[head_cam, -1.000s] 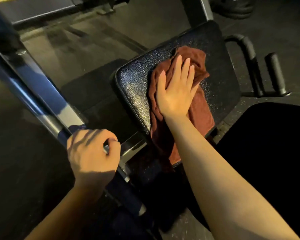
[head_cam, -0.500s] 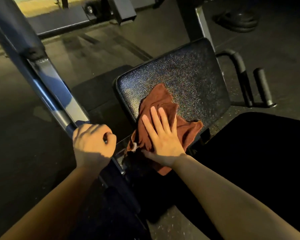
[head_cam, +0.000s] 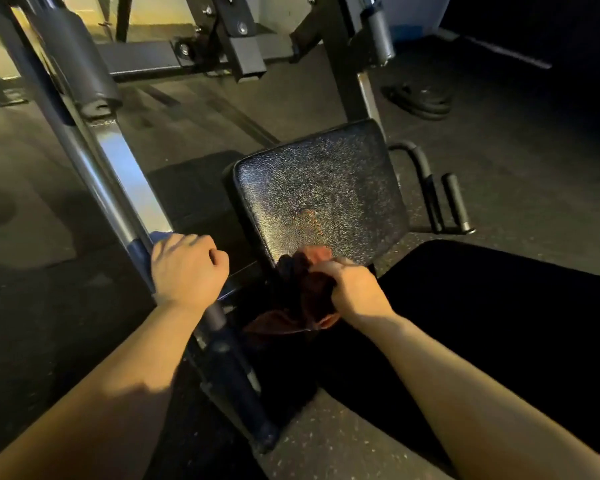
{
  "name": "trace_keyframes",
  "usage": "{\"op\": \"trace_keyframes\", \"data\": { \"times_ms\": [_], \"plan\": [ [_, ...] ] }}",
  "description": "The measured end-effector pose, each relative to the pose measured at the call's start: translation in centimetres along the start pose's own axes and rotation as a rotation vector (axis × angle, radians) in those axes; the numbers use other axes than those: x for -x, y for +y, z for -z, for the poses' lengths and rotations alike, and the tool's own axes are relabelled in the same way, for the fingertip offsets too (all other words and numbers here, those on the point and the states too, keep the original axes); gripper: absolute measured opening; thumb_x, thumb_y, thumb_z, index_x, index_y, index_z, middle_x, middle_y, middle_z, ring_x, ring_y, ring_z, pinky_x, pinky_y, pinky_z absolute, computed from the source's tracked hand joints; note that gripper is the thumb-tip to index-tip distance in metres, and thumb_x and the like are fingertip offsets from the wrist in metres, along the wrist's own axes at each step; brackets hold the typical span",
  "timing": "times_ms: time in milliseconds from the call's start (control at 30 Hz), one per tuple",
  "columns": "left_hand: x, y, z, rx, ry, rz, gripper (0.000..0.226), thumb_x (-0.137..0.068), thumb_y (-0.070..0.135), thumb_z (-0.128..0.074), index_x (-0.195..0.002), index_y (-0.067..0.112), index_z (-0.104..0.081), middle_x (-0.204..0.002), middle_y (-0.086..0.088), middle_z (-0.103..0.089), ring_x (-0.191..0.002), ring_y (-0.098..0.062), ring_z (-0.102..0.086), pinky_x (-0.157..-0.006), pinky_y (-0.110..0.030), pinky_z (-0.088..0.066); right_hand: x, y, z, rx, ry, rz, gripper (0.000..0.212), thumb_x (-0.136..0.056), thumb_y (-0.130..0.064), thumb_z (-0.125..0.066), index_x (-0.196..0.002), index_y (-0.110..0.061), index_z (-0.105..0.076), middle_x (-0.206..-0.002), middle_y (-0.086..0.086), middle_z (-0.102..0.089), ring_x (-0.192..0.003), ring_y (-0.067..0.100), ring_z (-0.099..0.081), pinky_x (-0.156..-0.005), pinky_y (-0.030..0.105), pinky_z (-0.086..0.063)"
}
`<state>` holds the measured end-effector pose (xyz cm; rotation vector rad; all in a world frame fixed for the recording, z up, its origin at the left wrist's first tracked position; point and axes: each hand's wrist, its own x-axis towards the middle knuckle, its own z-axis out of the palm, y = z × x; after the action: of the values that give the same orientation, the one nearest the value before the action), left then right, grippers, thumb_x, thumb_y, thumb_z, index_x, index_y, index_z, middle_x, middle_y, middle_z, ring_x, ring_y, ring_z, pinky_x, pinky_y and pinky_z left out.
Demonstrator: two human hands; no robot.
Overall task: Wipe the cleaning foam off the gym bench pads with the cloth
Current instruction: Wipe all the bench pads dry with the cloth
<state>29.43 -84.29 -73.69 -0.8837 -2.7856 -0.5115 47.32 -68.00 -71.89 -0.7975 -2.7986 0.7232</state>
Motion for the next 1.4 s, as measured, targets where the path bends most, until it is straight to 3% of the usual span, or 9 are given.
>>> {"op": "trace_keyframes", "data": {
  "times_ms": [133, 233, 300, 433, 567, 700, 833, 1033, 1400],
  "plan": [
    [0.0, -0.2, -0.1, -0.099, -0.078, -0.071, 0.022, -0.088, 0.023, -0.051, -0.086, 0.018, -0.073, -0.092, -0.007, -0.066, -0.103, -0.031, -0.052, -0.096, -0.041, -0.034, 3.5, 2.0, 7.7, 0.067, -0.001, -0.007, 0.051, -0.068, -0.002, -0.043, -0.109, -0.017, -0.070, -0.110, 0.005, -0.069, -0.108, 0.022, -0.061, -0.096, 0.029, -0.044],
    [0.0, -0.4, 0.4, -0.088, -0.171, -0.077, 0.025, -0.092, 0.030, -0.049, -0.094, 0.027, -0.075, -0.105, -0.004, -0.065, -0.115, -0.030, -0.044, -0.104, -0.039, -0.028, 6.7, 2.3, 10.7, 0.086, -0.551, -0.070, 0.038, -0.083, -0.008, -0.060, -0.119, -0.017, -0.065, -0.119, 0.007, -0.064, -0.114, 0.024, -0.058, -0.100, 0.037, -0.043],
    [0.1, 0.3, 1.2, 0.003, -0.234, -0.023, 0.028, -0.094, 0.043, -0.046, -0.100, 0.032, -0.071, -0.113, -0.004, -0.065, -0.122, -0.029, -0.042, -0.111, -0.040, -0.021, 8.5, 2.4, 9.6, 0.206, -0.835, -0.149, 0.043, -0.093, -0.048, -0.052, -0.130, -0.025, -0.057, -0.137, 0.005, -0.050, -0.130, 0.025, -0.043, -0.109, 0.037, -0.033],
    [3.1, 3.6, 1.8, -0.026, -0.261, -0.200, 0.029, -0.090, 0.053, -0.048, -0.103, 0.035, -0.067, -0.108, 0.001, -0.066, -0.115, -0.023, -0.056, -0.116, -0.044, -0.003, 9.4, 3.0, 4.1, 0.604, -0.671, -0.054, 0.064, -0.086, -0.076, -0.021, -0.141, -0.045, -0.033, -0.154, 0.001, -0.025, -0.142, 0.036, -0.018, -0.113, 0.060, -0.012],
    [7.4, 4.1, 1.7, -0.137, -0.346, -0.542, 0.051, -0.087, 0.059, -0.030, -0.106, 0.029, -0.066, -0.098, 0.003, -0.066, -0.100, -0.026, -0.064, -0.099, -0.040, -0.042, 7.3, 3.0, 0.3, 0.595, -0.658, 0.169, 0.062, -0.090, -0.067, -0.036, -0.145, -0.042, -0.025, -0.159, 0.000, -0.014, -0.146, 0.029, -0.008, -0.113, 0.060, -0.008],
    [8.1, 4.4, 1.7, -0.418, -0.571, -0.771, 0.040, -0.099, 0.046, -0.030, -0.118, 0.023, -0.057, -0.116, 0.001, -0.060, -0.112, -0.023, -0.056, -0.094, -0.037, -0.039, 3.9, 4.2, -1.9, 0.407, -0.634, 0.288, 0.062, -0.078, -0.066, -0.059, -0.133, -0.041, -0.046, -0.147, -0.008, -0.036, -0.137, 0.019, -0.028, -0.109, 0.048, -0.020],
    [8.3, 3.3, 0.6, -0.294, -0.267, -0.946, 0.044, -0.092, 0.032, -0.035, -0.066, 0.018, -0.067, -0.061, 0.000, -0.060, -0.055, -0.021, -0.059, -0.058, -0.033, -0.046, -0.9, 7.3, -2.7, 0.475, -0.561, 0.269, 0.049, -0.088, -0.062, -0.045, -0.131, -0.039, -0.051, -0.139, -0.005, -0.050, -0.132, 0.019, -0.042, -0.106, 0.037, -0.029],
    [8.6, 3.0, -1.4, -0.209, -0.062, -0.925, 0.042, -0.093, 0.024, -0.043, -0.056, 0.015, -0.060, -0.052, -0.002, -0.052, -0.046, -0.023, -0.052, -0.049, -0.032, -0.046, -7.6, 15.8, 1.6, 0.786, -0.496, -0.128, 0.065, -0.088, -0.069, -0.035, -0.143, -0.034, -0.039, -0.151, -0.001, -0.038, -0.140, 0.022, -0.032, -0.117, 0.041, -0.019],
    [8.5, 3.4, -0.8, -0.218, -0.101, -0.885, 0.040, -0.091, 0.024, -0.045, -0.054, 0.016, -0.059, -0.051, -0.002, -0.052, -0.044, -0.023, -0.052, -0.046, -0.029, -0.044, -5.7, 7.8, -3.0, 0.705, -0.699, 0.037, 0.065, -0.083, -0.072, -0.041, -0.124, -0.027, -0.061, -0.134, 0.008, -0.056, -0.125, 0.027, -0.050, -0.099, 0.034, -0.039]
  ]
}}
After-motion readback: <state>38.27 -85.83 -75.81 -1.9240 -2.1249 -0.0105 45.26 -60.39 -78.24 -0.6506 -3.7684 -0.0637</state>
